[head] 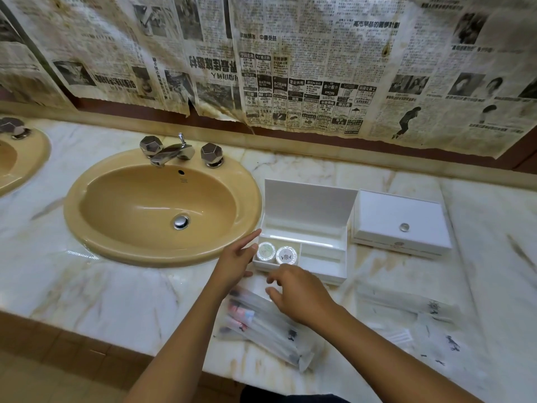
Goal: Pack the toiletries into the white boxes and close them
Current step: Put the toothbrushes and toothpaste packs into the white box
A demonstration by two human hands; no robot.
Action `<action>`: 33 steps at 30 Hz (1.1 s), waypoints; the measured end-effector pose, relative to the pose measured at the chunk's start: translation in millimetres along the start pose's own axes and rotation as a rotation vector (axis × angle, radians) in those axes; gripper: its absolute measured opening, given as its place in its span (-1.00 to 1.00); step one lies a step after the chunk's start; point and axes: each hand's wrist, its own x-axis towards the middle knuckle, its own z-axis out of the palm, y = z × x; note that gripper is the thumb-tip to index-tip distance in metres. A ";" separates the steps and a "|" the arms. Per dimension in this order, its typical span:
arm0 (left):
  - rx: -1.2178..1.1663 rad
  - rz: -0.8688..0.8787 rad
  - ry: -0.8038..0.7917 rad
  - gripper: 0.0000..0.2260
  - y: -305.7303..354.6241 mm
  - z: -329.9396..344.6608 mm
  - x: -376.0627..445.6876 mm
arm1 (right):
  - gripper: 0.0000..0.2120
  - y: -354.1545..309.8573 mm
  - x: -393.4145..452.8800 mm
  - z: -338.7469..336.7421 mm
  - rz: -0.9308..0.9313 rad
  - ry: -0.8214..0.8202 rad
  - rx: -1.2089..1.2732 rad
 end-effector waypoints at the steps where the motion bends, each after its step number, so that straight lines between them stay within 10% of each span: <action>1: 0.000 -0.003 0.000 -0.69 0.1 0.1 -0.2 | -0.68 -0.9 -0.6 3.0 0.011 -0.044 0.001; 16: -0.006 -0.002 0.019 -0.70 2.7 0.7 -2.2 | -0.69 -9.8 2.3 20.1 0.064 -0.220 -0.035; 33: -0.007 0.005 0.027 -0.68 2.3 1.0 -1.1 | -0.75 -0.1 0.2 -49.5 0.070 0.212 -0.118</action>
